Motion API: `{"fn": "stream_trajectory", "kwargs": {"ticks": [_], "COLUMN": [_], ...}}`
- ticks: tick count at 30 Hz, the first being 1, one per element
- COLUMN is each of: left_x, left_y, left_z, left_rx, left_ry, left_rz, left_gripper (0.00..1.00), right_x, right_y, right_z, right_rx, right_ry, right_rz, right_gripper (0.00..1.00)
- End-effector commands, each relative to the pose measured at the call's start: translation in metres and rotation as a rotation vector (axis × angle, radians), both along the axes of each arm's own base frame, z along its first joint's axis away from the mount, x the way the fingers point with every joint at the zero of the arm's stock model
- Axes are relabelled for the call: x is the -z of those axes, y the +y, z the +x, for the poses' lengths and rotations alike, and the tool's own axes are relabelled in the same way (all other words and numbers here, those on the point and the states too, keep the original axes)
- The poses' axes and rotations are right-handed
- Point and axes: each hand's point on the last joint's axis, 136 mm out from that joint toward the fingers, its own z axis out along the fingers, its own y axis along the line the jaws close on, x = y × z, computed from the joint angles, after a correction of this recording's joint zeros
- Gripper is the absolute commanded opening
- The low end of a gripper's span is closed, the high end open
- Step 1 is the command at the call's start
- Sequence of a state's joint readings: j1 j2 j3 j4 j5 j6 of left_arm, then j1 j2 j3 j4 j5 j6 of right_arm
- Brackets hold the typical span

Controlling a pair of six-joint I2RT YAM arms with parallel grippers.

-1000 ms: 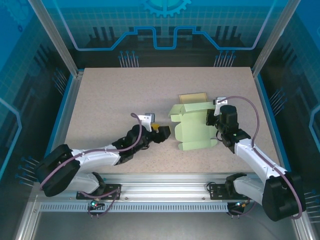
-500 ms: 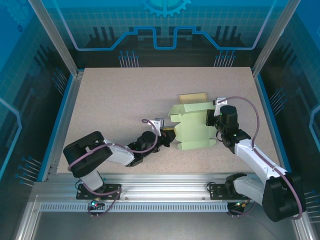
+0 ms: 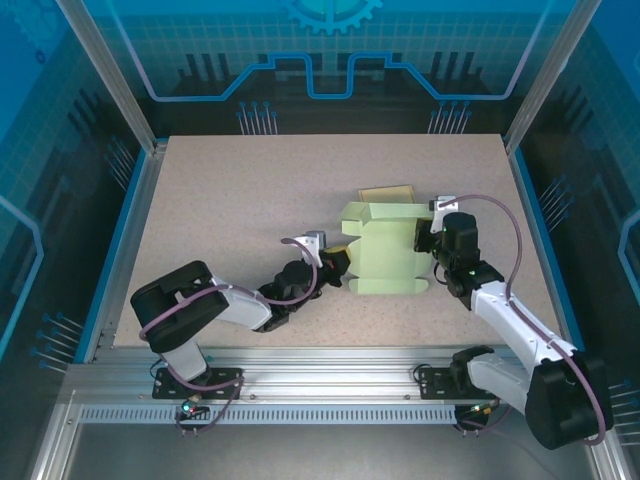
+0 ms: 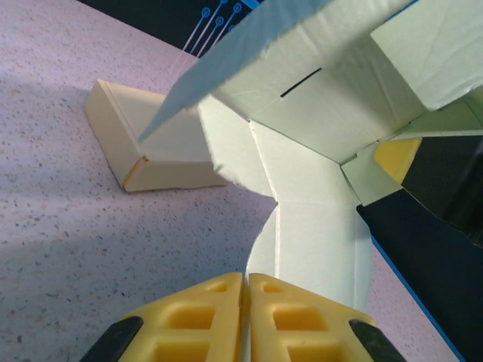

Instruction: Fold the paper box

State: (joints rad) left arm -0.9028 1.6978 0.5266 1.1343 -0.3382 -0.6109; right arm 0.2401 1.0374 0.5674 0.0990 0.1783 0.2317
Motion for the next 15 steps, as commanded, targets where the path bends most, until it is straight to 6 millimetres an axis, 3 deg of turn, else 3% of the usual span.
{"fn": "stream_trajectory", "kwargs": {"ticks": [1, 4, 6, 10, 15], "left_x": [-0.031, -0.032, -0.033, -0.028, -0.016], "left_y": [0.009, 0.019, 0.024, 0.026, 0.026], "left_z": [0.005, 0.003, 0.001, 0.002, 0.005], "left_rx": [-0.062, -0.086, -0.092, -0.092, -0.097], "left_ry": [-0.081, -0.085, -0.083, -0.048, 0.002], "left_rz": [-0.032, -0.02, -0.014, 0.018, 0.024], "left_gripper": [0.15, 0.29, 0.33, 0.33, 0.26], "right_x": [-0.006, -0.006, -0.006, -0.007, -0.008], "right_y": [-0.001, -0.001, 0.0, 0.001, 0.0], "right_z": [-0.003, -0.004, -0.004, -0.004, -0.005], "right_rx": [-0.003, -0.003, -0.006, -0.011, -0.011], "right_ry": [-0.029, -0.035, -0.035, -0.035, -0.04], "right_rz": [0.019, 0.02, 0.021, 0.026, 0.026], "right_gripper": [0.0, 0.0, 0.0, 0.0, 0.0]}}
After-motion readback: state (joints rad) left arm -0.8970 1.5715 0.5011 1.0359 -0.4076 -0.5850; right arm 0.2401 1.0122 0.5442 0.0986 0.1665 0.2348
